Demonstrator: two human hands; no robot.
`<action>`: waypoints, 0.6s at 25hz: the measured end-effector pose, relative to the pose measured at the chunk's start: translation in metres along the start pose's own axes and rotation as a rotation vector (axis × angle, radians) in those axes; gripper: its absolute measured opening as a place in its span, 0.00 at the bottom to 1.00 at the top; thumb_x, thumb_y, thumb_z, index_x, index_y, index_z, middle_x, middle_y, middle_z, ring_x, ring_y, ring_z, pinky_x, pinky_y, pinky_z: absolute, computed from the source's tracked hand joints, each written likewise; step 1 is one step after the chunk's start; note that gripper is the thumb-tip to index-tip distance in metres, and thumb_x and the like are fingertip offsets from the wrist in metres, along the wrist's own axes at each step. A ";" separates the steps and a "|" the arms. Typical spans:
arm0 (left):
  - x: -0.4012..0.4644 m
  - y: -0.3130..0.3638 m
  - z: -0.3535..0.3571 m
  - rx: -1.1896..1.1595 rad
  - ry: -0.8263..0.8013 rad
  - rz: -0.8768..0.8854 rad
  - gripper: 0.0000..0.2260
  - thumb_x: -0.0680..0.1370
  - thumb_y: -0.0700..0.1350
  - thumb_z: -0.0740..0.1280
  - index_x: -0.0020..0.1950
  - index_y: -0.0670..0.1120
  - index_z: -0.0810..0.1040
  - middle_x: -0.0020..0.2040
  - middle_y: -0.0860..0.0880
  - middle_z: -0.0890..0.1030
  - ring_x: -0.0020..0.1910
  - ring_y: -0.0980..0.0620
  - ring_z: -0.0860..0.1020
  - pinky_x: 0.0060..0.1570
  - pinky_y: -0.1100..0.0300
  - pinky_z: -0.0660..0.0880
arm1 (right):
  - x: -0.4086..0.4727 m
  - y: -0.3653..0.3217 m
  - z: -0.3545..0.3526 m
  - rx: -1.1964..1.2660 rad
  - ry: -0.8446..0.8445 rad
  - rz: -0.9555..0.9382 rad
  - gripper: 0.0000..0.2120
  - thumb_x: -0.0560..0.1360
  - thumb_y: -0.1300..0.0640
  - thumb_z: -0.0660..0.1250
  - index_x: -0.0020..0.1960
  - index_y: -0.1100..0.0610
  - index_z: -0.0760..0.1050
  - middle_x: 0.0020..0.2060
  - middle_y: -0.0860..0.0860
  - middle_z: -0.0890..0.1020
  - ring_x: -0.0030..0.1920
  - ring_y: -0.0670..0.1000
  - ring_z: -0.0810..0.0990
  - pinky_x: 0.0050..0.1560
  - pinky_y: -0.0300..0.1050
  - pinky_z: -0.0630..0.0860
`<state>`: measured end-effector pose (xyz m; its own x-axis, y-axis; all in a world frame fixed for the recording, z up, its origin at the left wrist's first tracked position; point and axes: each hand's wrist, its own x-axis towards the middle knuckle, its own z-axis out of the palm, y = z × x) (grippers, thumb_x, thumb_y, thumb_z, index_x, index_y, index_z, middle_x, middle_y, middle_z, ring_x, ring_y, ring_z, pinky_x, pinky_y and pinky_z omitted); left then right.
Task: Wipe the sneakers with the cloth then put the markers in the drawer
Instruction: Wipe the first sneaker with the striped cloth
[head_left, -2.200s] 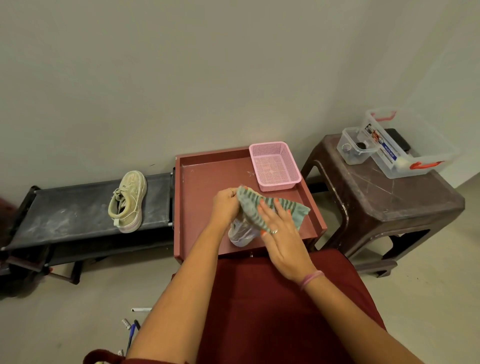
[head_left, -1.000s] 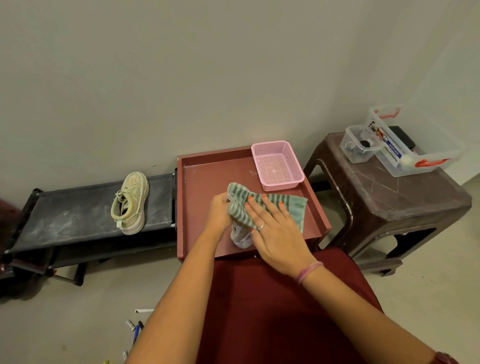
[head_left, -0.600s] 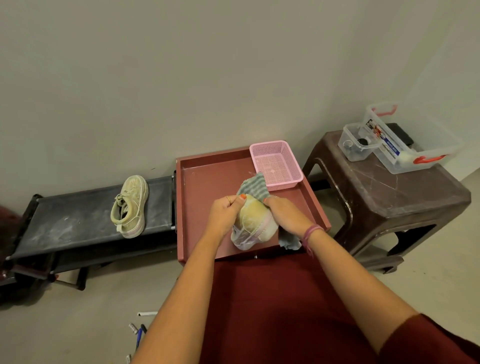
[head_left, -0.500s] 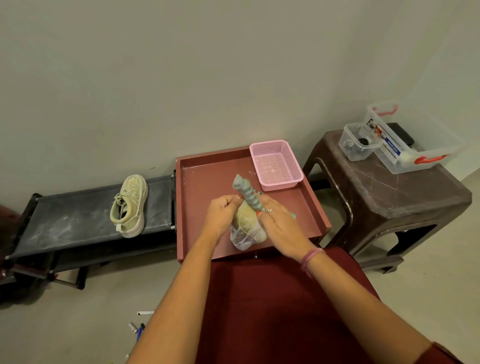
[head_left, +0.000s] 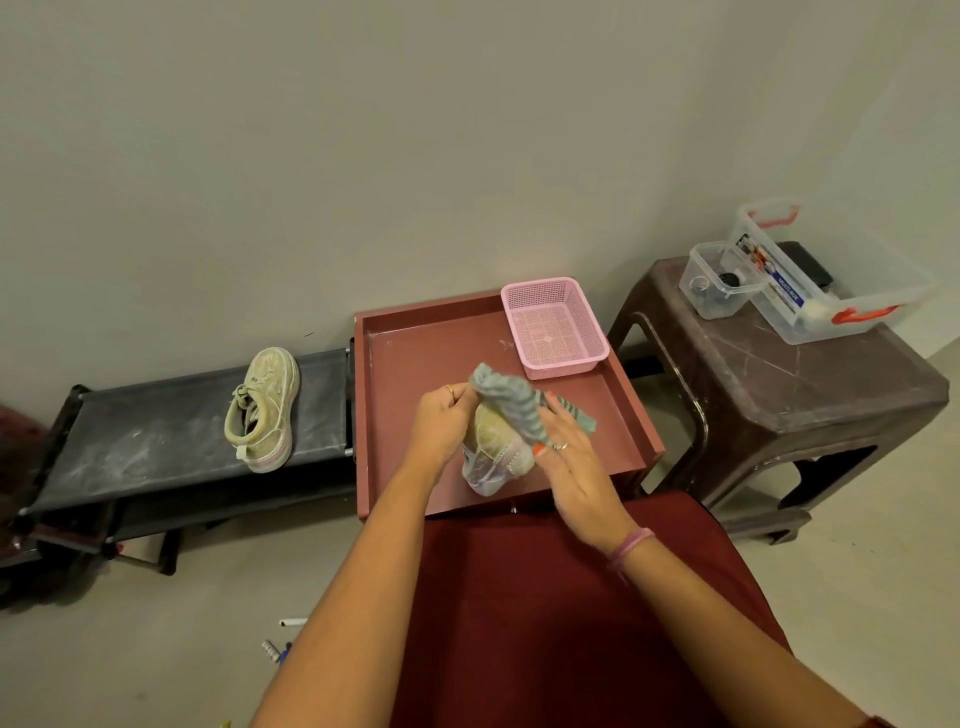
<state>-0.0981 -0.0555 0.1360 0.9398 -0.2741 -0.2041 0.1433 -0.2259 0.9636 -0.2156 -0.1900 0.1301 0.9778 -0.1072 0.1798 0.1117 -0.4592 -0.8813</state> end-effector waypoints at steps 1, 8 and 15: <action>0.000 0.001 -0.001 -0.051 0.007 -0.026 0.13 0.79 0.42 0.65 0.34 0.46 0.78 0.30 0.51 0.78 0.29 0.55 0.74 0.29 0.63 0.71 | -0.008 0.009 0.003 -0.182 -0.052 -0.113 0.22 0.80 0.56 0.53 0.73 0.48 0.61 0.73 0.41 0.64 0.76 0.44 0.54 0.75 0.40 0.50; 0.003 -0.003 0.003 0.059 -0.038 0.040 0.17 0.81 0.46 0.63 0.33 0.40 0.73 0.27 0.45 0.70 0.26 0.49 0.69 0.27 0.59 0.64 | 0.000 0.032 0.000 -0.030 0.110 -0.021 0.21 0.79 0.55 0.52 0.70 0.56 0.68 0.68 0.49 0.72 0.71 0.43 0.65 0.71 0.41 0.61; 0.004 -0.002 -0.003 0.032 -0.002 0.023 0.16 0.80 0.47 0.64 0.33 0.46 0.78 0.26 0.51 0.74 0.27 0.52 0.70 0.27 0.62 0.66 | -0.006 0.015 0.006 -0.167 0.005 -0.098 0.23 0.80 0.60 0.54 0.74 0.52 0.61 0.73 0.44 0.64 0.75 0.42 0.55 0.73 0.35 0.52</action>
<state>-0.0939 -0.0536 0.1336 0.9422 -0.2809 -0.1825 0.1120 -0.2495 0.9619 -0.2189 -0.1906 0.1134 0.9627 -0.0595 0.2638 0.1748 -0.6074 -0.7749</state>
